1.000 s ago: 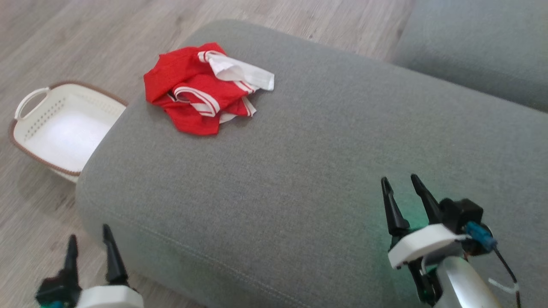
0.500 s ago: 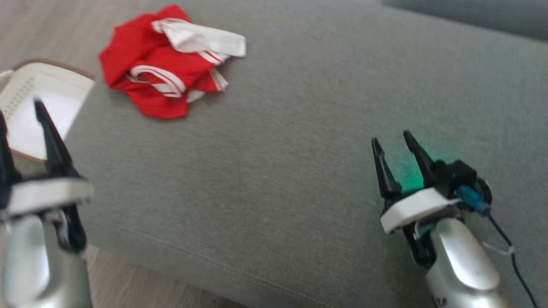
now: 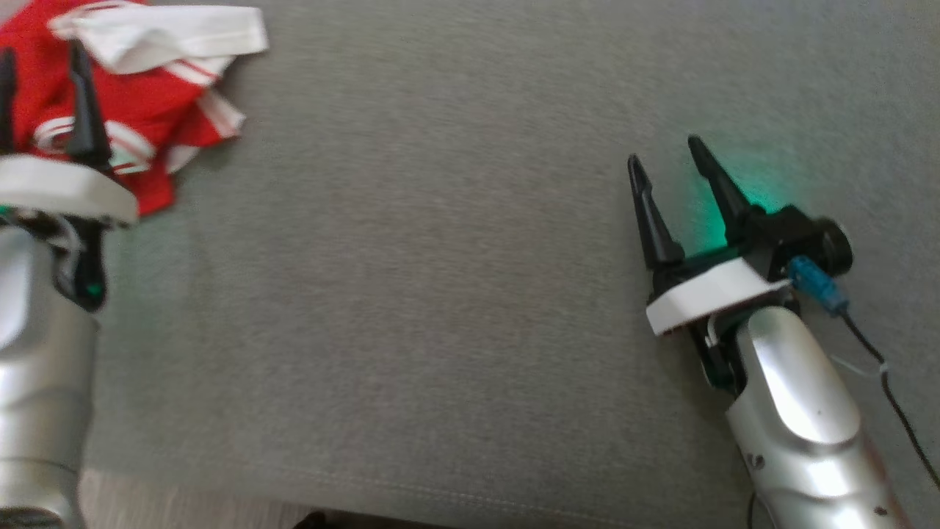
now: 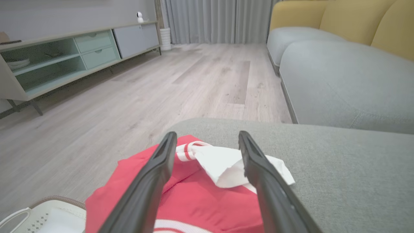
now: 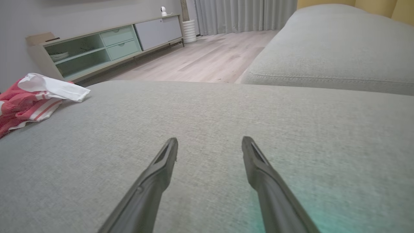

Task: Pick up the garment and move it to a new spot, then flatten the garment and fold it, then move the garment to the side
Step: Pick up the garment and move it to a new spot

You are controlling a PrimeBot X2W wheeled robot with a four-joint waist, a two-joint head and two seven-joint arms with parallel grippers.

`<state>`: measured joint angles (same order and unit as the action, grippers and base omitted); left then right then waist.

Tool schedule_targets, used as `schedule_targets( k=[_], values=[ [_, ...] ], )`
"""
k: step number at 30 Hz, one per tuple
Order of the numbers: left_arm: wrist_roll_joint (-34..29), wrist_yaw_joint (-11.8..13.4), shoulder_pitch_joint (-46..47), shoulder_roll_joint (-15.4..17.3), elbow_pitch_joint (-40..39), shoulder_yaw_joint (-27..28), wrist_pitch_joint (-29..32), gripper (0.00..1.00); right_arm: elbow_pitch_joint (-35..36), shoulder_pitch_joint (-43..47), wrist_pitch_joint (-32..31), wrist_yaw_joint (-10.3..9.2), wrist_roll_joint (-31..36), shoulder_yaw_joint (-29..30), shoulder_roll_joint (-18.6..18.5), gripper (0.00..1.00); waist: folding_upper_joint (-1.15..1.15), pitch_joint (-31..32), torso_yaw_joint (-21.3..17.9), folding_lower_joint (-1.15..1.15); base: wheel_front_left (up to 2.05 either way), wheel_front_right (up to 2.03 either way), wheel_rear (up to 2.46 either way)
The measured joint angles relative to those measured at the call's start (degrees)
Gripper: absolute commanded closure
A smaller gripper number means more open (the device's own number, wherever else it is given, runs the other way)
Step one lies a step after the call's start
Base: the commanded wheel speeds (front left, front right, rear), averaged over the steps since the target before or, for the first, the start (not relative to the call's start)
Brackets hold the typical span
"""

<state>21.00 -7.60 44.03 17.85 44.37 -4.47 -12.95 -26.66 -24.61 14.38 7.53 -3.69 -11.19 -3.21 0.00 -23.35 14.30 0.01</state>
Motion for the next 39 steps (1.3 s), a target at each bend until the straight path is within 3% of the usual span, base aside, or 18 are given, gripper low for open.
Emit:
schedule_targets(
  k=[7,14,15,16,17,21,29,39],
  values=[
    [8.0,0.0,5.6,4.5,9.3,-6.3,5.0,0.00,2.7,-2.5,0.3,0.00,0.3,-0.5,0.0,0.00,0.00,-3.9,-5.3,-0.01,0.00,0.00,0.00],
    [10.8,0.0,7.1,6.5,19.7,-6.7,9.3,0.00,4.2,-3.9,0.5,0.00,0.2,-0.3,0.1,0.00,0.00,-6.4,-9.4,-0.01,0.00,0.00,0.00],
    [10.8,0.0,7.8,6.8,20.5,-6.8,9.4,0.06,4.3,-4.0,0.5,0.00,0.2,-0.1,0.1,0.00,0.00,-6.6,-9.8,-0.01,0.00,0.00,0.00],
    [11.1,0.0,8.5,6.8,20.9,-6.8,9.9,0.67,4.4,-4.1,0.5,0.00,0.2,0.2,0.1,0.00,0.00,-6.7,-10.1,-0.01,0.00,0.00,0.00],
    [11.4,0.0,8.9,6.9,21.3,-6.8,9.8,1.00,4.4,-4.1,0.5,0.00,0.2,0.3,0.1,0.00,0.00,-6.7,-10.3,-0.01,0.00,0.00,0.00],
    [10.7,0.0,9.0,6.9,20.7,-9.6,5.4,1.00,3.5,-3.6,0.5,0.00,-0.8,0.7,0.0,0.00,0.00,-5.2,-10.8,-0.01,0.00,0.00,0.00],
    [12.3,0.0,11.1,5.7,9.8,-18.5,0.0,1.00,2.9,-0.7,0.5,0.00,-4.8,-0.8,0.0,0.00,0.00,-1.1,-13.4,-0.01,0.00,0.00,0.00],
    [17.1,0.0,10.2,1.5,-3.2,-33.1,-1.3,1.00,2.9,2.3,0.5,0.00,-10.0,-5.9,0.0,0.00,0.00,3.4,-22.9,-0.02,0.00,0.00,0.00]
  ],
)
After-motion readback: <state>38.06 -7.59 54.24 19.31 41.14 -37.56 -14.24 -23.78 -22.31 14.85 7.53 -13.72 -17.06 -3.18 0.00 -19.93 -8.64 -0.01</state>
